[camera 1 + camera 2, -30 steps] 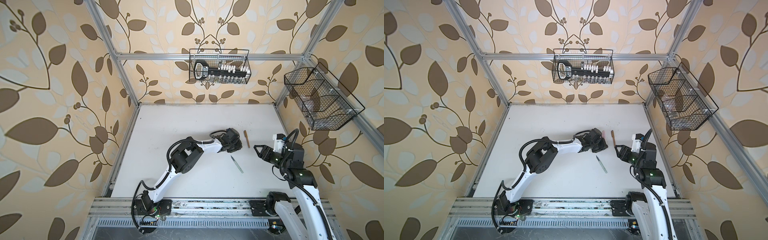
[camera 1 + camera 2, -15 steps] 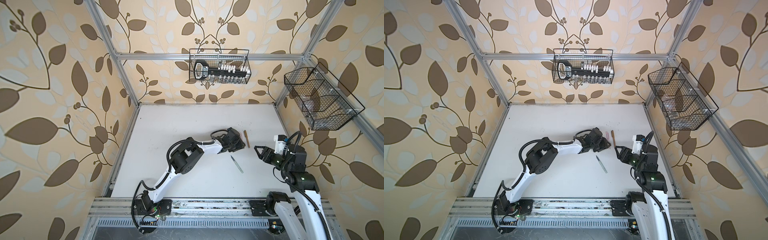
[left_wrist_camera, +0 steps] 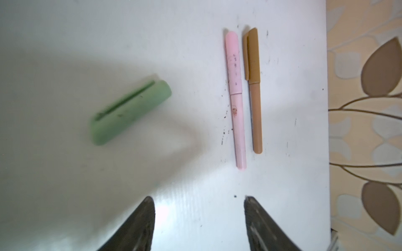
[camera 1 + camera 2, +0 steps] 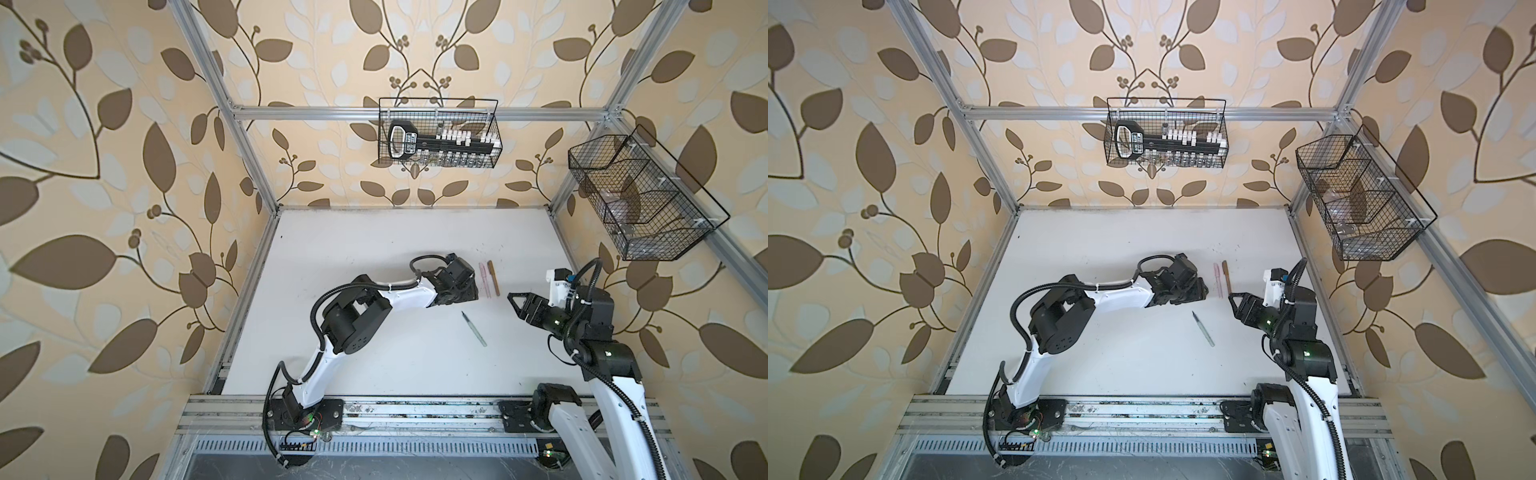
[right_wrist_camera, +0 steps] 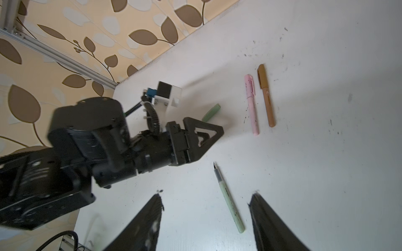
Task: Insert the pens into the pen caps
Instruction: 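Lift the left gripper away while the right gripper moves over the green fountain pen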
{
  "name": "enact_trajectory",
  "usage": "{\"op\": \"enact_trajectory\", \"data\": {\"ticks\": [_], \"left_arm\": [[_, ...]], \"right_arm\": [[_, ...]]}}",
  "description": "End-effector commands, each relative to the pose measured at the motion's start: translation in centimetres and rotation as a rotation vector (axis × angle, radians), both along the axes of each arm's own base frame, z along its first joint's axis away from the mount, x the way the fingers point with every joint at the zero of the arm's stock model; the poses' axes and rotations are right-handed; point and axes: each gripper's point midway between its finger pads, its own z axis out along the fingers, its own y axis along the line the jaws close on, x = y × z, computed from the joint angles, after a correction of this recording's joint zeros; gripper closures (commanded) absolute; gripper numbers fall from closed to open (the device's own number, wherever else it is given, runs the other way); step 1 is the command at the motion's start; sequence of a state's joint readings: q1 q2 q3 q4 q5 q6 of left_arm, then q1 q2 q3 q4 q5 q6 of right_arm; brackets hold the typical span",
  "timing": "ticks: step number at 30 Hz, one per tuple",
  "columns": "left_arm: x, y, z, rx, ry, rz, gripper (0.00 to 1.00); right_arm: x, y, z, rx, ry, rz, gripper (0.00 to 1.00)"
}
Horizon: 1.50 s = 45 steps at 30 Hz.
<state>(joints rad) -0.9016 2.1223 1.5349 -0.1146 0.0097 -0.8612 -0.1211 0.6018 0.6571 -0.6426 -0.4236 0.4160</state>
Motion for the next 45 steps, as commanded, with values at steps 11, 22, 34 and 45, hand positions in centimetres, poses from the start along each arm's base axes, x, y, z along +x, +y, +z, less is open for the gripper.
{"op": "enact_trajectory", "data": {"ticks": [11, 22, 34, 45], "left_arm": [[-1.6, 9.9, 20.2, 0.069, -0.534, -0.017, 0.2], [-7.9, 33.6, 20.4, 0.379, -0.587, 0.456, 0.03], [-10.4, 39.4, 13.7, 0.461, -0.443, 0.578, 0.01], [-7.8, 36.9, 11.6, 0.37, -0.394, 0.457, 0.01]], "right_arm": [[1.1, 3.7, -6.1, -0.25, 0.221, 0.089, 0.33], [3.1, 6.4, -9.8, -0.361, 0.337, 0.217, 0.3], [3.9, 8.0, -12.7, -0.427, 0.437, 0.32, 0.29], [4.0, 7.3, -13.7, -0.462, 0.446, 0.32, 0.28]]}}
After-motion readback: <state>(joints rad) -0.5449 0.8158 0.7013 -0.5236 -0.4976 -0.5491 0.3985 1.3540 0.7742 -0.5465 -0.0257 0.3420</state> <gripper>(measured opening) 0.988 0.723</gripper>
